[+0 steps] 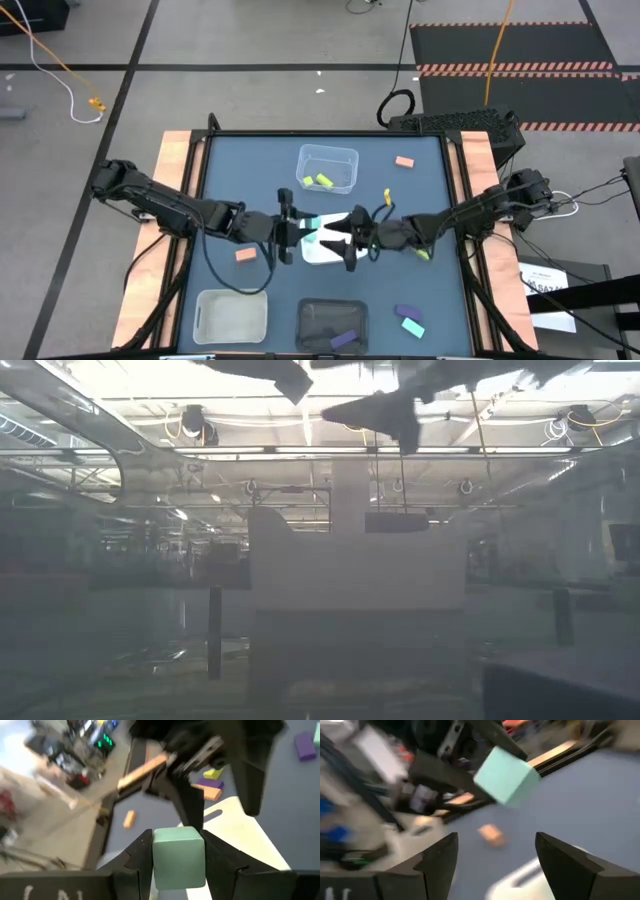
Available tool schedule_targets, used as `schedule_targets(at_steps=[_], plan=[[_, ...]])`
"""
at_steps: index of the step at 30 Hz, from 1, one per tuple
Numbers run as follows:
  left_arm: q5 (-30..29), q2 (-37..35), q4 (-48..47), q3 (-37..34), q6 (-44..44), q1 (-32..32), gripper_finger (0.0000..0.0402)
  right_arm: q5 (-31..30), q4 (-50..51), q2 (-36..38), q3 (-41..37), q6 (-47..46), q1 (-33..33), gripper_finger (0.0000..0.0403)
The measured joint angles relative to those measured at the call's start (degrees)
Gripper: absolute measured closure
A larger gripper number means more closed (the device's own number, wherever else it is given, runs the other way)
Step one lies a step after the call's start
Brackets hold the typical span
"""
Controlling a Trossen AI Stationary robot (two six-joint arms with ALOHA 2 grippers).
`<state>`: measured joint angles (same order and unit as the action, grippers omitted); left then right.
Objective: Sort & place blocks by color
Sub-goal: Put the left blue block into the white bin
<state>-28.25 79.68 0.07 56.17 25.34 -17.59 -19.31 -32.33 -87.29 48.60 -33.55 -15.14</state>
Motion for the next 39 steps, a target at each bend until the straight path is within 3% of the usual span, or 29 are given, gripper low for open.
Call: schedule_targets(at_steps=[5, 12, 18, 24, 27, 33, 39], plan=[[-0.18, 0.00, 5.86, -3.36, 5.76, -1.79, 0.0270, 13.35, -5.08, 0.00, 0.00, -6.39, 3.96, 0.0145], [-0.76, -0.06, 11.62, -4.11, 11.43, -4.05, 0.0270, 21.11, -9.76, -0.04, -0.04, -8.42, 6.36, 0.0145], [0.17, 0.02, 17.85, -4.11, 18.53, -4.44, 0.0270, 21.12, -12.12, -0.03, -0.02, -9.23, 7.35, 0.0145], [5.12, 0.02, 19.25, -4.11, 19.61, -2.86, 0.0270, 21.16, -14.49, -0.02, 0.00, -8.68, 7.31, 0.0151], [5.50, 0.02, 19.49, -4.11, 19.69, -1.81, 0.0270, 21.11, -14.48, -0.03, 0.00, -8.68, 7.32, 0.0179], [5.72, -0.06, 20.59, -4.09, 21.18, -0.11, 0.0270, 21.48, -14.41, 0.03, -0.02, -8.12, 7.28, 0.0282], [5.21, 0.06, 20.59, -4.09, 18.35, -0.30, 0.0233, 21.35, -14.57, 0.02, 0.00, -6.97, 7.28, 0.0283]])
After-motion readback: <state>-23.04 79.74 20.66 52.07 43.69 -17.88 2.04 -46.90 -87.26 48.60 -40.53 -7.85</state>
